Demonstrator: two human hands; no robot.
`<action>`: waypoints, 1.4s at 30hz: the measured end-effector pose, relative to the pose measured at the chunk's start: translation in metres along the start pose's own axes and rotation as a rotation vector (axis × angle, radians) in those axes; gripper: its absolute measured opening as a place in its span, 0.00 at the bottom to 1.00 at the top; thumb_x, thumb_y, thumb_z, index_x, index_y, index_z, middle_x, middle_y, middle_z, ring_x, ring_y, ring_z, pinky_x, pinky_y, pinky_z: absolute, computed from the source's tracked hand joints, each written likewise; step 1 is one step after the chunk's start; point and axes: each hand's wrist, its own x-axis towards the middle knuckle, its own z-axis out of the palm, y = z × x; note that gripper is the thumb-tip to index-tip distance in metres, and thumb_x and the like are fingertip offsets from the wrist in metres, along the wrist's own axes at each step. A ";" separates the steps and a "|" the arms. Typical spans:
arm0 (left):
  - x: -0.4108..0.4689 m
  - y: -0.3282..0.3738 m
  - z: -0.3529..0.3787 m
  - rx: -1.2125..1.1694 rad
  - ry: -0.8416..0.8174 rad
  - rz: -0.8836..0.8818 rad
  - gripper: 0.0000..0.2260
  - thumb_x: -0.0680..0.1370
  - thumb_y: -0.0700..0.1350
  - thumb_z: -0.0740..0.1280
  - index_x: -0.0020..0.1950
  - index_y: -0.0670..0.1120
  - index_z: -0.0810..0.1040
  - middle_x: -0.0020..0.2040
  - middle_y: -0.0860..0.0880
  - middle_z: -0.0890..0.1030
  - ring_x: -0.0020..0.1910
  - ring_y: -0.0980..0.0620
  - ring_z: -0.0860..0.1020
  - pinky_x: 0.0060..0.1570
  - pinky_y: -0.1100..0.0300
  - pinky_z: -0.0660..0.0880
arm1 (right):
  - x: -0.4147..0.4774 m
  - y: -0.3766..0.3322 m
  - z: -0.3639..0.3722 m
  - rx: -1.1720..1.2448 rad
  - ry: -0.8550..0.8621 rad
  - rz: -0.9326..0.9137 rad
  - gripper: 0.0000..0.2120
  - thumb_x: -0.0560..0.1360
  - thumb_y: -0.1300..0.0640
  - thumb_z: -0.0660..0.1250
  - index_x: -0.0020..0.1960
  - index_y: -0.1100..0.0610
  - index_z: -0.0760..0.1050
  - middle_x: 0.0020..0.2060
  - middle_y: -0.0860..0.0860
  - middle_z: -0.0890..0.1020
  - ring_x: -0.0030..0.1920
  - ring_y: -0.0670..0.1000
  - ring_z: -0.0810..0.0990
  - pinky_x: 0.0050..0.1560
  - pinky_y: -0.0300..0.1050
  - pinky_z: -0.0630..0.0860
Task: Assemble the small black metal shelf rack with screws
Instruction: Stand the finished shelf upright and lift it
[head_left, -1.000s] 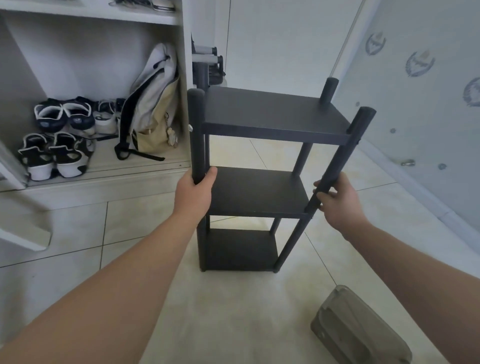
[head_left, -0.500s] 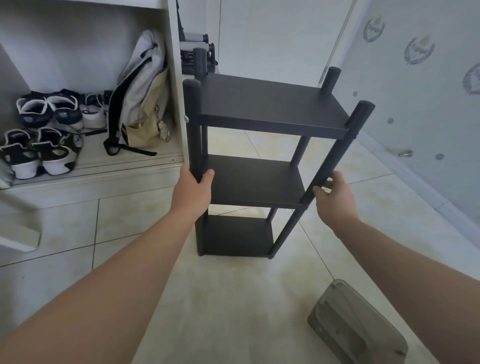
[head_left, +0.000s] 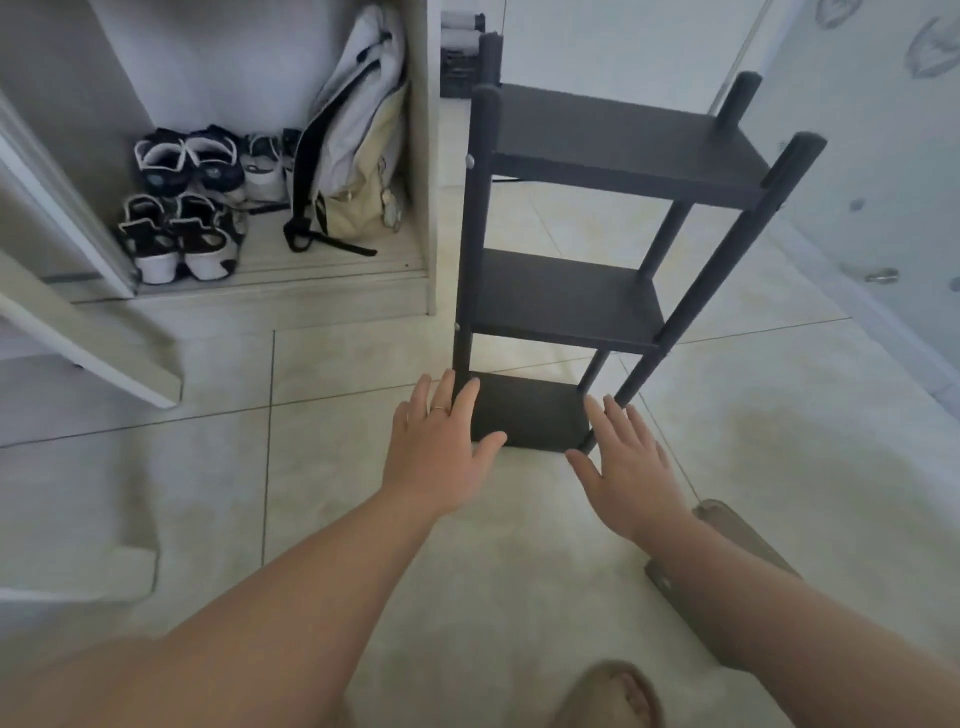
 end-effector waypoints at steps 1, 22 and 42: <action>-0.005 -0.009 0.009 0.030 -0.003 0.004 0.31 0.81 0.65 0.52 0.81 0.55 0.49 0.83 0.49 0.48 0.81 0.44 0.43 0.77 0.41 0.50 | -0.001 0.000 0.013 -0.042 -0.031 0.006 0.33 0.84 0.38 0.50 0.82 0.44 0.40 0.83 0.47 0.44 0.82 0.55 0.41 0.80 0.60 0.50; -0.053 0.020 -0.132 -0.006 -0.467 -0.304 0.35 0.81 0.68 0.48 0.81 0.56 0.39 0.82 0.49 0.39 0.80 0.43 0.38 0.76 0.41 0.40 | -0.038 -0.090 -0.127 -0.208 -0.544 -0.032 0.34 0.83 0.37 0.45 0.82 0.47 0.34 0.82 0.49 0.36 0.81 0.58 0.34 0.78 0.68 0.43; -0.010 0.149 -0.375 0.031 -0.318 -0.358 0.33 0.82 0.64 0.51 0.82 0.54 0.44 0.83 0.49 0.42 0.81 0.42 0.41 0.77 0.40 0.45 | -0.025 -0.086 -0.391 -0.202 -0.412 -0.038 0.33 0.83 0.37 0.45 0.82 0.47 0.38 0.82 0.49 0.40 0.81 0.59 0.39 0.78 0.66 0.45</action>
